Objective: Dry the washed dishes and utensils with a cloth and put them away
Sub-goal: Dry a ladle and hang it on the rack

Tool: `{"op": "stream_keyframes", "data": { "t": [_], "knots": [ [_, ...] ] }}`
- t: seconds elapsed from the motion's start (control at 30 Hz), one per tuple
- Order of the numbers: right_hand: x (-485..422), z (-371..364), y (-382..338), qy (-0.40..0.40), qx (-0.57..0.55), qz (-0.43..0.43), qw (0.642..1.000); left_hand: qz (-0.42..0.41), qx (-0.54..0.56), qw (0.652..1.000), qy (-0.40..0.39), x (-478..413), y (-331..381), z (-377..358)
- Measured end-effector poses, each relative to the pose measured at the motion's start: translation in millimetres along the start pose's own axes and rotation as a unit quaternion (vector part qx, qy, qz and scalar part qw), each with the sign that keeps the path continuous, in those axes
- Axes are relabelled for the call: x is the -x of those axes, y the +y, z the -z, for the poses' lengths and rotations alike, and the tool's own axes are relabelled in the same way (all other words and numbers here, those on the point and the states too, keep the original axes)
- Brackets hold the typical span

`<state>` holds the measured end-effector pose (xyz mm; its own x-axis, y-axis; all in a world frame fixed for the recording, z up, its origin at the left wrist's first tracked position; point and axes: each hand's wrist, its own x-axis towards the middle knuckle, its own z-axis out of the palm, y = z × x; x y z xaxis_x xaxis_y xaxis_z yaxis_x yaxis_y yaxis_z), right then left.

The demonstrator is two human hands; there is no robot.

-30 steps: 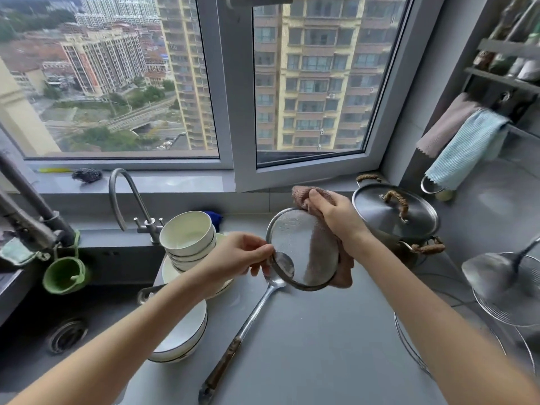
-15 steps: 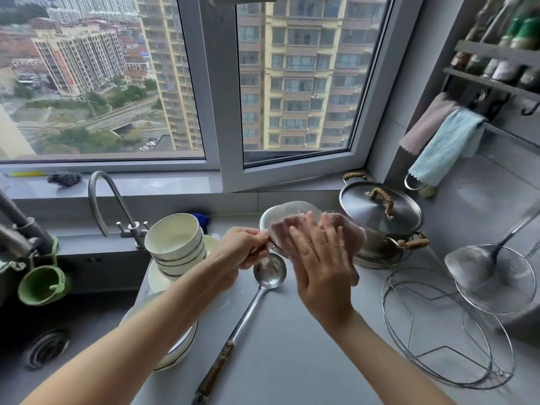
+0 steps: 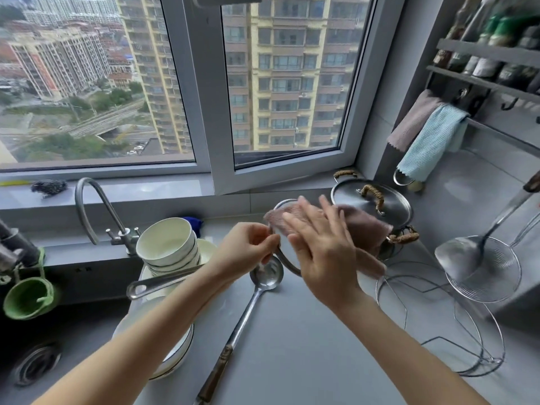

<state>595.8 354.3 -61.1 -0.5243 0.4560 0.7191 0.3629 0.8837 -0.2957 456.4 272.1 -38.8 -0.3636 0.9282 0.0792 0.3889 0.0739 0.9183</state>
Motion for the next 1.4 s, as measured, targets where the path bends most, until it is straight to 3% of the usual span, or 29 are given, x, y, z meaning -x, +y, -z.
{"op": "stream_keyframes", "data": {
  "t": [0.1, 0.17, 0.23, 0.33, 0.43, 0.53, 0.6, 0.63, 0.67, 0.7, 0.73, 0.77, 0.8, 0.83, 0.87, 0.97, 1.07, 1.13, 1.2, 1.23, 1.27, 1.33, 1.4],
  "knots": [
    [-29, 10, -9, -0.028, 0.047, 0.002, 0.999, -0.035, 0.010, 0.999, 0.020, -2, -6, -6],
    [-55, 21, -3, -0.108, 0.011, -0.085, 0.990, -0.063, -0.010, 0.997, 0.038, -2, -8, -8],
    [-79, 31, 14, -0.197, -0.065, -0.209, 0.956, -0.096, -0.052, 0.993, 0.039, 2, -9, -8],
    [-85, 40, 37, -0.236, -0.223, -0.340, 0.883, -0.154, -0.083, 0.984, 0.031, 8, -13, -1],
    [-74, 37, 40, -0.178, -0.280, -0.384, 0.862, -0.203, -0.148, 0.968, 0.008, 5, -14, 7],
    [-66, 41, 35, -0.051, -0.251, -0.349, 0.901, -0.241, -0.251, 0.937, 0.032, -4, -9, 15],
    [-59, 48, 31, 0.039, -0.172, -0.284, 0.942, -0.249, -0.272, 0.920, 0.129, -6, -10, 21],
    [-54, 53, 27, 0.092, -0.147, -0.242, 0.955, -0.218, -0.261, 0.921, 0.188, -3, -9, 22],
    [-49, 57, 26, 0.143, -0.139, -0.195, 0.960, -0.145, -0.207, 0.943, 0.216, 2, -6, 22],
    [-45, 60, 22, 0.178, -0.135, -0.147, 0.964, -0.019, -0.102, 0.978, 0.179, 6, 1, 19],
    [-42, 61, 20, 0.197, -0.129, -0.106, 0.966, 0.130, 0.039, 0.988, 0.079, 8, 8, 14],
    [-38, 61, 18, 0.205, -0.118, -0.069, 0.969, 0.254, 0.192, 0.947, -0.039, 9, 13, 8],
    [-32, 60, 15, 0.207, -0.112, -0.027, 0.972, 0.319, 0.312, 0.887, -0.119, 9, 18, 1],
    [-26, 60, 11, 0.200, -0.111, 0.021, 0.973, 0.339, 0.391, 0.842, -0.152, 7, 19, -4],
    [-19, 61, 8, 0.182, -0.107, 0.062, 0.975, 0.334, 0.439, 0.819, -0.156, 4, 20, -10],
    [2, 64, 8, 0.091, -0.094, 0.109, 0.985, 0.309, 0.467, 0.822, -0.105, 0, 16, -19],
    [3, 86, 8, 0.052, -0.218, -0.034, 0.974, 0.292, 0.409, 0.863, -0.056, -1, 2, -19],
    [-13, 105, 5, 0.114, -0.318, -0.169, 0.926, 0.279, 0.355, 0.891, -0.053, 0, -5, -20],
    [-29, 108, 7, 0.167, -0.395, -0.215, 0.878, 0.274, 0.336, 0.899, -0.067, 1, -5, -25],
    [-33, 101, 5, 0.161, -0.393, -0.221, 0.878, 0.270, 0.340, 0.897, -0.081, 0, -4, -29],
    [-31, 90, 1, 0.131, -0.341, -0.226, 0.903, 0.261, 0.346, 0.896, -0.094, 1, -2, -33],
    [-7, 55, 0, -0.019, -0.087, -0.179, 0.980, 0.234, 0.355, 0.900, -0.098, 1, 4, -39],
    [21, 19, 9, -0.142, 0.111, -0.153, 0.972, 0.188, 0.337, 0.918, -0.090, 2, 1, -47]
  ]
}}
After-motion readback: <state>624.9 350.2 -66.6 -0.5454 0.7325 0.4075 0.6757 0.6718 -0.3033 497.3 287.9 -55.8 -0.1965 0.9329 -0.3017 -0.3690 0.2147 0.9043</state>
